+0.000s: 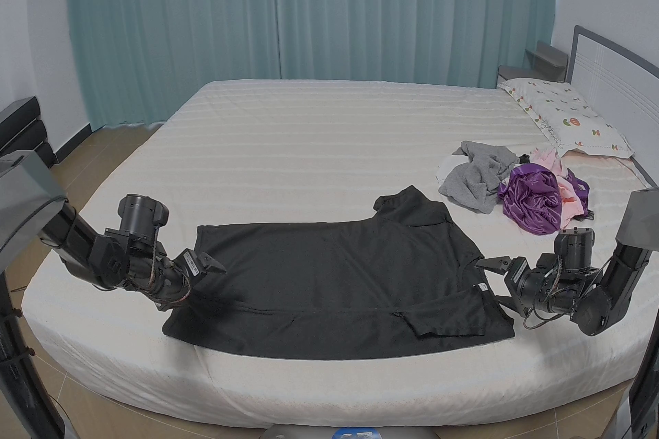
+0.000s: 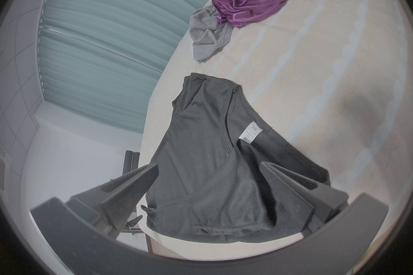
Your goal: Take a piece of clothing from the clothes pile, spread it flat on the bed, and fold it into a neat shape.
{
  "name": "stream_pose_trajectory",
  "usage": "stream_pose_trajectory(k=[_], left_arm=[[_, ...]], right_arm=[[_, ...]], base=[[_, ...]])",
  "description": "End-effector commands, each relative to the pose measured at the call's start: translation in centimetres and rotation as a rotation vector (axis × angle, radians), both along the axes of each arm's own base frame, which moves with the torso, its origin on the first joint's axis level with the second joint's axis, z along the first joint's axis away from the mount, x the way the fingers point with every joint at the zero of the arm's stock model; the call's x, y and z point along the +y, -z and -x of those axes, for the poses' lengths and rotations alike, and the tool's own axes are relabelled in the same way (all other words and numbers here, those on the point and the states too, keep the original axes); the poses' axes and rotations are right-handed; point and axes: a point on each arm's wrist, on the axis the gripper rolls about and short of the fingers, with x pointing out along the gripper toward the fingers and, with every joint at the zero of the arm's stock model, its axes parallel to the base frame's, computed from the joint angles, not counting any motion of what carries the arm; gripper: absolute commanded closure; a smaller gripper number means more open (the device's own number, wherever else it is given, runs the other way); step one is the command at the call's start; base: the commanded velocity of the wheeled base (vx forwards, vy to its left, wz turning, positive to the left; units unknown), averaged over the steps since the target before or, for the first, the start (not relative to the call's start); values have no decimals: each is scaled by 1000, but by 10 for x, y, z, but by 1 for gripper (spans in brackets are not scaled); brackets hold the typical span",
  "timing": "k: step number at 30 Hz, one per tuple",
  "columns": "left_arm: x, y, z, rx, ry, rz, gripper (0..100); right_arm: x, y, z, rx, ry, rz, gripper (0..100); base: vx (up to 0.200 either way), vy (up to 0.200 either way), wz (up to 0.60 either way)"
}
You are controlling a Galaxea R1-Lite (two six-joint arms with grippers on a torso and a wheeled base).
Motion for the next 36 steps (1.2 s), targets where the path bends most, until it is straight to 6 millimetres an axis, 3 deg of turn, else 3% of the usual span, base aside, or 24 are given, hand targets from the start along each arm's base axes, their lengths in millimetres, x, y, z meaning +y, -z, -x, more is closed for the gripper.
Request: stream_pose_trajectory(k=[1, 11, 23, 33, 36], left_arm=[[-12, 23, -22, 67, 16, -9, 0], [-9, 21, -46, 47, -102, 44, 0], [2, 24, -51, 53, -156, 60, 0], [30, -16, -43, -35, -186, 121, 0], [31, -14, -41, -26, -170, 130, 0]], right_arm=[[-2, 7, 0, 25, 8, -1, 0], [-2, 11, 0, 38, 7, 2, 0], [-2, 16, 0, 54, 7, 6, 0], [-2, 15, 0, 51, 7, 5, 0], [-2, 15, 0, 51, 7, 5, 0]], base=[[0, 0, 0], [0, 0, 0], [0, 0, 0], [0, 0, 0], [0, 0, 0]])
